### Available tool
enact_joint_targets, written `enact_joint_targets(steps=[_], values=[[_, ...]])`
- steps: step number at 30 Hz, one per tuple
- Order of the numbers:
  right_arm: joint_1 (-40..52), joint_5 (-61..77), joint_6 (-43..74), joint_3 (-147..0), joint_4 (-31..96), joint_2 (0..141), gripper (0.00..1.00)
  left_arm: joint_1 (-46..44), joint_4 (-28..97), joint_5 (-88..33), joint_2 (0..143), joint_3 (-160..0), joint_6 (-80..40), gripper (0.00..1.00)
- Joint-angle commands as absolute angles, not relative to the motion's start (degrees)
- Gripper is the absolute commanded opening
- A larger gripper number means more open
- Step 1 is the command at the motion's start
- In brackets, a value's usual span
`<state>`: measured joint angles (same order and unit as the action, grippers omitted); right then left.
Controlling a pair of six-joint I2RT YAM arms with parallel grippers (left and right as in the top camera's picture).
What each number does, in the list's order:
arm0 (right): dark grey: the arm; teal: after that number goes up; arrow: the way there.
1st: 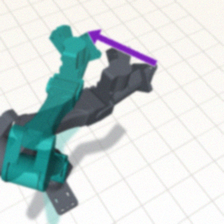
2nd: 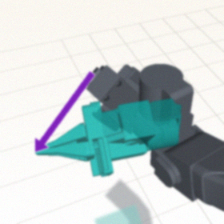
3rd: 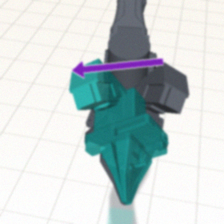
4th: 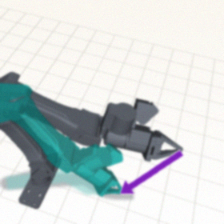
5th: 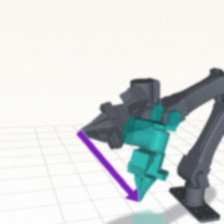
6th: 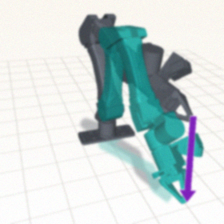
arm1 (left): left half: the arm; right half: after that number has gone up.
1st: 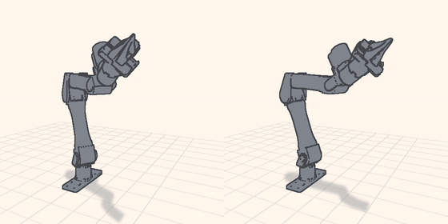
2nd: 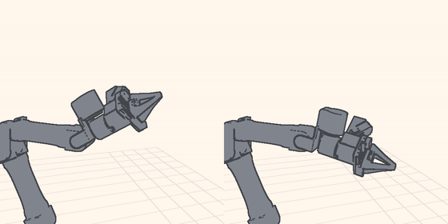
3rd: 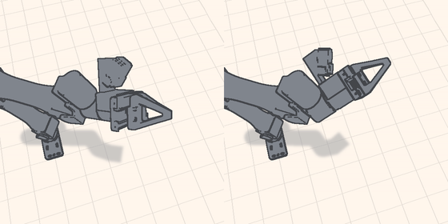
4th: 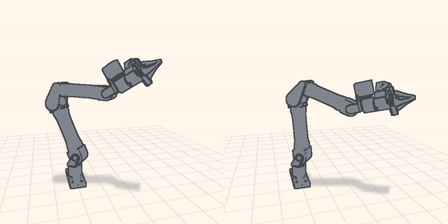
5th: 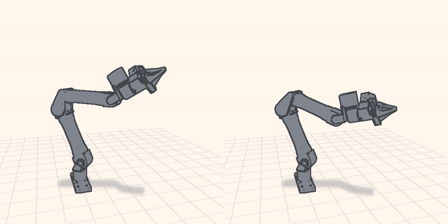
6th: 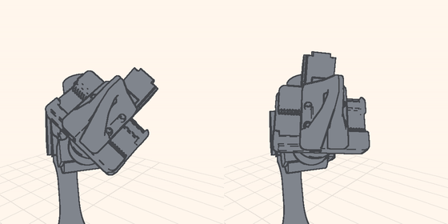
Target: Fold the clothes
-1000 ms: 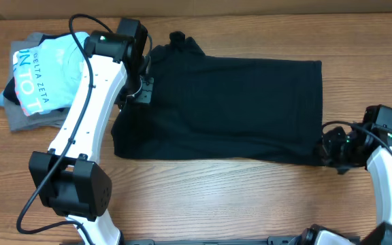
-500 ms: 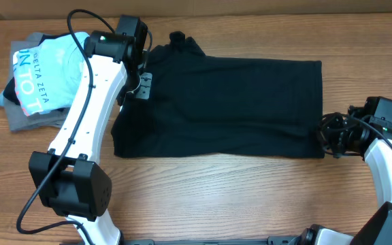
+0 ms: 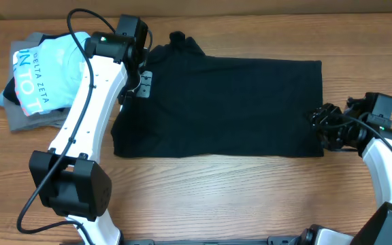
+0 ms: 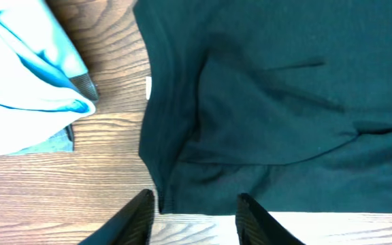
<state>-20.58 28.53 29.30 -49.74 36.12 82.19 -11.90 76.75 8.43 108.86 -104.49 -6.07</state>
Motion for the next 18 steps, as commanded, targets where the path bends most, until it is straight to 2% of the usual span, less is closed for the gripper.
enact_joint_targets(steps=[1,5,10,14,18], values=[[-22.5,28.8,26.0,-51.5,37.9,82.0,0.66,-11.0,76.9,11.0,108.0,-103.9,-6.2,0.45],[-23.0,28.8,22.2,-53.8,42.7,81.4,0.65,-10.3,76.6,9.4,108.0,-103.9,-5.3,0.47],[-22.9,23.9,19.7,-59.5,50.9,81.4,0.66,-10.3,74.0,0.7,108.0,-103.9,0.2,0.59],[-23.0,22.7,19.7,-60.5,52.1,81.4,0.66,-10.3,71.6,-5.2,108.9,-103.9,3.1,0.59],[-22.7,26.2,16.4,-60.9,51.4,81.4,0.61,-10.3,69.6,-8.6,109.3,-103.9,3.1,0.55]])
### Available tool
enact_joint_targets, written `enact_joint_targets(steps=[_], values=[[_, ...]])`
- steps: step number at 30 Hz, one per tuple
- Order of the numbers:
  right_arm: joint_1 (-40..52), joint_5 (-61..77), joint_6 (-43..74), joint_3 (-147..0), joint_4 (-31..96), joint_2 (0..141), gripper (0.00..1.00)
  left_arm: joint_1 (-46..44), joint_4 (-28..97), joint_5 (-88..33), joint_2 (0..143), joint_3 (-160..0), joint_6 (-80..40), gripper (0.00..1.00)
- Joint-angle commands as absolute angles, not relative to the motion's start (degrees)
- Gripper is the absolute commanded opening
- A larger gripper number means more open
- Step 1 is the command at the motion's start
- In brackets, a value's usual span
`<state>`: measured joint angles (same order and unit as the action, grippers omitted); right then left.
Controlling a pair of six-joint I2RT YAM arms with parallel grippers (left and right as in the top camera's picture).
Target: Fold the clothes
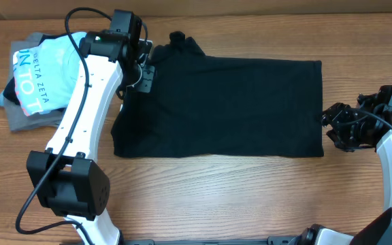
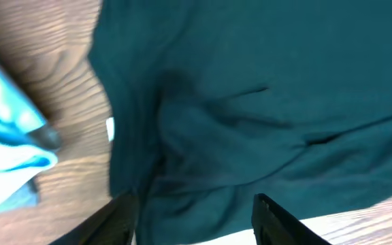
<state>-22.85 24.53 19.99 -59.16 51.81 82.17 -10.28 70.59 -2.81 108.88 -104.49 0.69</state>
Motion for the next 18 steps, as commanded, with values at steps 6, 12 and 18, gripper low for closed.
enact_joint_targets(steps=[6,12,18], values=[[-21.2,26.0,16.1,-66.6,52.9,81.4,0.66,-10.4,67.4,-10.4,109.3,-104.8,3.0,0.62],[-21.3,16.1,18.0,-67.8,62.4,82.3,0.69,-10.4,78.0,-8.3,109.4,-104.7,-0.1,0.60],[-21.3,12.0,18.0,-63.1,66.3,87.3,0.66,-9.5,85.6,-1.7,109.4,-102.3,-7.4,0.62]])
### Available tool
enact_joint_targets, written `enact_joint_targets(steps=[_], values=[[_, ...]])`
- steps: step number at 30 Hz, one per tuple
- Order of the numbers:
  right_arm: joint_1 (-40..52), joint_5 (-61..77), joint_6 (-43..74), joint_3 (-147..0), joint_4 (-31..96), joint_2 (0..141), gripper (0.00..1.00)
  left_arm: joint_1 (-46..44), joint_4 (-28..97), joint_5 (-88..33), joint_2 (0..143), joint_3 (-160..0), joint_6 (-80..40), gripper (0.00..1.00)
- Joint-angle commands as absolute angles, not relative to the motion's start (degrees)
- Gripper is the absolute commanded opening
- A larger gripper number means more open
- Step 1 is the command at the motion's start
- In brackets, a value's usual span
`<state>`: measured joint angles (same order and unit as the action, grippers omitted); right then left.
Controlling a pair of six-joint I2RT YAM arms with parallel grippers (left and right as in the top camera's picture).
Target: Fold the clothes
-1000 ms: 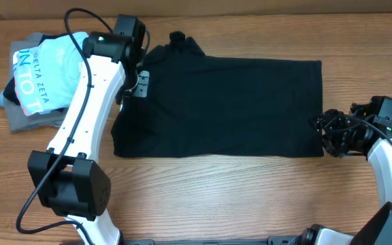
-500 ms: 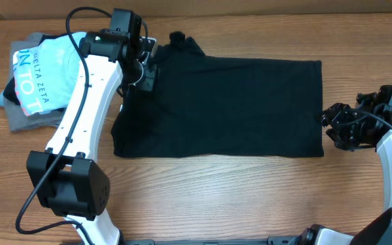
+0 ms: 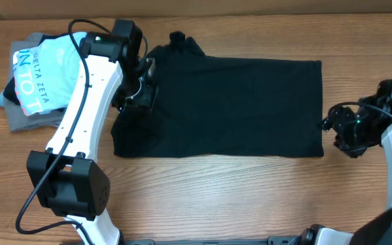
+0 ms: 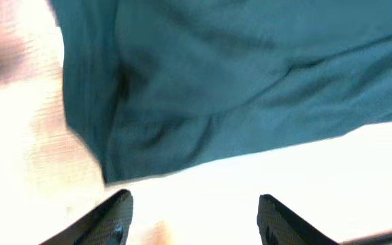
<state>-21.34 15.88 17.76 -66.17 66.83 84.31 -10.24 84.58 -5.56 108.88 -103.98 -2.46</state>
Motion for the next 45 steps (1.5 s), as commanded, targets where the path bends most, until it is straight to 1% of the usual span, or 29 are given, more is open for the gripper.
enact_joint_targets(steps=[1,2,3,7,11,14,16,17,19,20,29,32,35,36,37,38,40,41,45], values=[[-21.3,12.1,18.0,-61.6,65.5,88.5,0.59,-9.1,86.0,-1.5,109.4,-101.8,-8.0,0.63],[-21.3,12.1,18.0,-60.3,64.6,89.6,0.53,-8.5,86.5,-1.5,109.4,-101.1,-8.2,0.62],[-21.3,12.2,18.0,-59.1,63.7,90.6,0.51,-8.0,86.8,-1.5,109.4,-100.5,-8.2,0.62],[-21.3,12.3,18.0,-55.6,60.1,94.5,0.51,-5.5,87.4,-1.6,109.4,-97.6,-8.9,0.62],[-21.3,15.5,18.3,-54.3,54.6,97.5,0.56,-3.4,86.3,-2.0,109.4,-93.3,-8.8,0.63],[-21.3,15.5,19.8,-54.3,51.0,98.7,0.54,-2.1,83.7,-3.3,109.4,-89.8,-8.8,0.63],[-21.4,15.2,20.0,-54.3,49.3,98.8,0.38,-1.7,81.1,-4.3,109.4,-87.0,-8.8,0.63],[-21.5,14.9,20.0,-54.4,49.0,98.7,0.28,-1.5,80.1,-4.5,109.4,-85.8,-8.8,0.64],[-22.3,14.4,20.6,-54.4,49.5,98.7,0.10,-1.5,77.6,-4.5,109.4,-82.7,-8.8,0.66],[-23.0,14.1,21.4,-54.4,50.1,98.7,0.04,-1.5,76.6,-4.6,109.4,-81.4,-8.8,0.67],[-31.4,12.9,21.4,-54.4,57.0,95.6,0.04,-1.5,65.8,-4.8,109.4,-69.6,-9.0,0.67],[-32.0,12.7,20.8,-54.4,57.4,94.2,0.04,-1.5,62.4,-6.5,109.4,-67.3,-9.0,0.68],[-31.7,12.7,20.8,-54.4,57.5,93.4,0.04,-1.5,58.7,-9.7,109.4,-65.1,-9.0,0.67],[-31.7,12.7,20.8,-54.4,57.6,93.3,0.04,-1.5,58.0,-10.3,109.4,-64.5,-9.1,0.61],[-31.7,12.7,20.8,-54.4,57.6,93.2,0.04,-1.5,57.5,-10.6,109.4,-63.9,-9.1,0.50],[-31.7,12.6,20.8,-54.4,57.6,93.2,0.04,-1.5,57.3,-10.6,109.4,-63.5,-9.4,0.37],[-31.8,11.6,20.8,-54.4,57.6,93.2,0.04,-1.5,58.6,-10.5,109.4,-63.3,-9.3,0.09],[-32.0,11.2,20.9,-54.4,57.6,93.2,0.04,-1.4,59.7,-10.2,109.4,-63.3,-9.3,0.04],[-32.9,9.8,21.3,-54.4,58.8,93.2,0.04,-0.1,66.6,-4.3,109.1,-63.5,-13.0,0.04]])
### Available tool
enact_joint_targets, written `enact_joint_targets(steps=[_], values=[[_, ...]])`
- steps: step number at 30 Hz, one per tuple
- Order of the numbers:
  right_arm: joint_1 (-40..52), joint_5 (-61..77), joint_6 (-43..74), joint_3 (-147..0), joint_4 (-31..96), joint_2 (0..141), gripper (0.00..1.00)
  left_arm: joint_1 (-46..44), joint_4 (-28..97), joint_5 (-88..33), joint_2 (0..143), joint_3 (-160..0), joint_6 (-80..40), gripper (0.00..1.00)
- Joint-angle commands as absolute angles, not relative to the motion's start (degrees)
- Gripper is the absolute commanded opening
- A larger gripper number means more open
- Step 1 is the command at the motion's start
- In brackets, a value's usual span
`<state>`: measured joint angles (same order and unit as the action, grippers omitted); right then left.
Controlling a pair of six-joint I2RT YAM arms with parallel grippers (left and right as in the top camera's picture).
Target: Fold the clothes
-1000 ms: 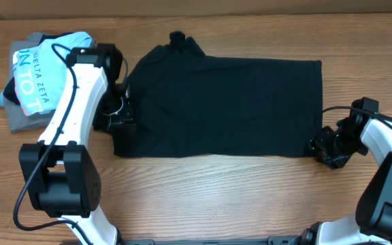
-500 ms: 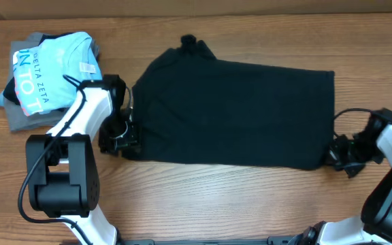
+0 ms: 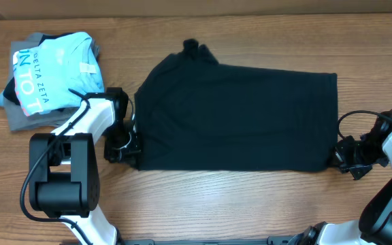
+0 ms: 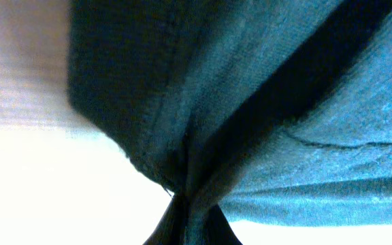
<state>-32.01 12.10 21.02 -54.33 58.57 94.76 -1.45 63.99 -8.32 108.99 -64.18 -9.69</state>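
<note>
A black shirt (image 3: 237,116) lies spread flat across the middle of the table. My left gripper (image 3: 126,148) sits at its lower left corner. In the left wrist view the gripper (image 4: 190,204) is shut, with a fold of the dark fabric (image 4: 284,102) pinched between its fingers and bunching upward from them. My right gripper (image 3: 337,158) is at the shirt's lower right corner, its fingers meeting the hem and looking closed on it.
A pile of clothes (image 3: 50,78), light blue printed shirt on top of grey and dark pieces, lies at the far left. The wooden table (image 3: 216,204) runs below the shirt to the front edge. Both arms lie low at the shirt's two near corners.
My left gripper went from open over the shirt's upper left part to shut on its lower left corner. The right gripper came down to the lower right corner. The shirt lies slightly further right.
My left gripper hovered open over the shirt's upper left edge while the right gripper sat at the right hem, then drew back off it. The left stayed open above the left side. Now both grippers are at the near corners and the shirt has shifted right.
</note>
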Motion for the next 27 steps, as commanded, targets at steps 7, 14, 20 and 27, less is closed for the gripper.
enact_joint_targets(steps=[7,14,20,27], values=[[-33.0,8.7,21.2,-54.4,63.0,93.1,0.04,5.2,73.8,-1.4,108.1,-63.6,-14.4,0.04],[-33.0,8.0,21.3,-57.0,65.2,90.6,0.54,6.4,76.9,-4.0,104.6,-66.4,-12.8,0.40],[-32.8,11.9,19.6,-68.3,67.4,88.6,0.69,6.3,80.6,-6.5,101.4,-78.5,-10.9,0.68],[-28.4,29.4,14.5,-78.0,61.7,88.5,0.64,2.1,64.9,-22.2,101.4,-92.8,-1.0,0.56]])
